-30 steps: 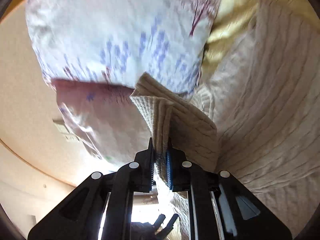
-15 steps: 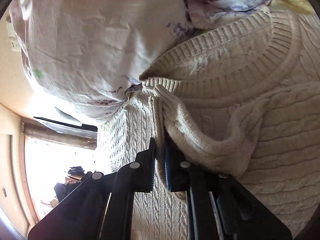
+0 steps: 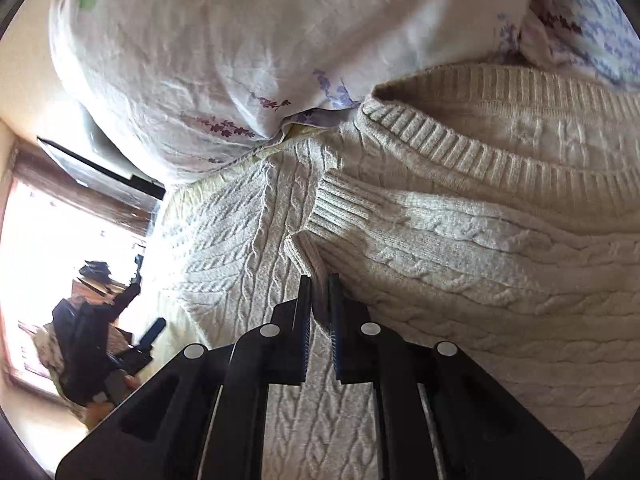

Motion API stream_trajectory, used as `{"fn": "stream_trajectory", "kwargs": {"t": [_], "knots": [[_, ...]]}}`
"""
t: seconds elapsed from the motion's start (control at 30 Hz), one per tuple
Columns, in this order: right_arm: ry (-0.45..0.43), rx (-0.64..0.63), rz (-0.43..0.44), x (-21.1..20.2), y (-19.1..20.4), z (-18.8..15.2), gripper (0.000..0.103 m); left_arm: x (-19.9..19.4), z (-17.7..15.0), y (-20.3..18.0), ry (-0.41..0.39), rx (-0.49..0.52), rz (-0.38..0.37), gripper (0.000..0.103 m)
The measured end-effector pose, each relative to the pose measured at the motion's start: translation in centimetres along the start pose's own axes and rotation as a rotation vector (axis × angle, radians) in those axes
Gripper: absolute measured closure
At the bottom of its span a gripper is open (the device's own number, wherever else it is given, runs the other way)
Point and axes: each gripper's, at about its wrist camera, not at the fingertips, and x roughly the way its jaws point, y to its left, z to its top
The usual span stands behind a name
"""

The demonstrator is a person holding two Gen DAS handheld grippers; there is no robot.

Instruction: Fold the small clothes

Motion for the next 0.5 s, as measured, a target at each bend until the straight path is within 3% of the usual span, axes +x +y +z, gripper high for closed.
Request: {"fn": "stream_trajectory", "kwargs": {"t": [0.17, 0.27, 0.3, 0.33, 0.37, 0.5], "knots": [[-0.003, -0.176, -0.097, 2.6, 4.1, -0.3, 0.067, 0.2, 0.2, -0.1, 0.003, 0.01, -0.004, 0.014], [-0.007, -0.283, -0.164, 4.5, 6.5, -0.6, 0.062, 0.4, 0.8, 0.2, 0.006, -0.002, -0.008, 0.014], [-0.013, -0.327, -0.207, 5.2, 7.3, -0.8, 0.063, 0.5, 1.0, 0.4, 0.009, -0.013, -0.009, 0.014], [-0.016, -0.354, -0.245, 6.4, 8.4, -0.8, 0.072, 0.6, 1.2, 0.6, 0.013, -0.024, -0.01, 0.014], [-0.023, -0.351, -0.272, 6.7, 8.6, -0.6, 0.091, 0.7, 1.5, 0.8, 0.016, -0.036, -0.011, 0.014], [-0.046, -0.153, -0.077, 5.0, 6.5, 0.9, 0.095, 0.8, 2.5, 1.4, 0.015, -0.074, -0.037, 0.014]]}}
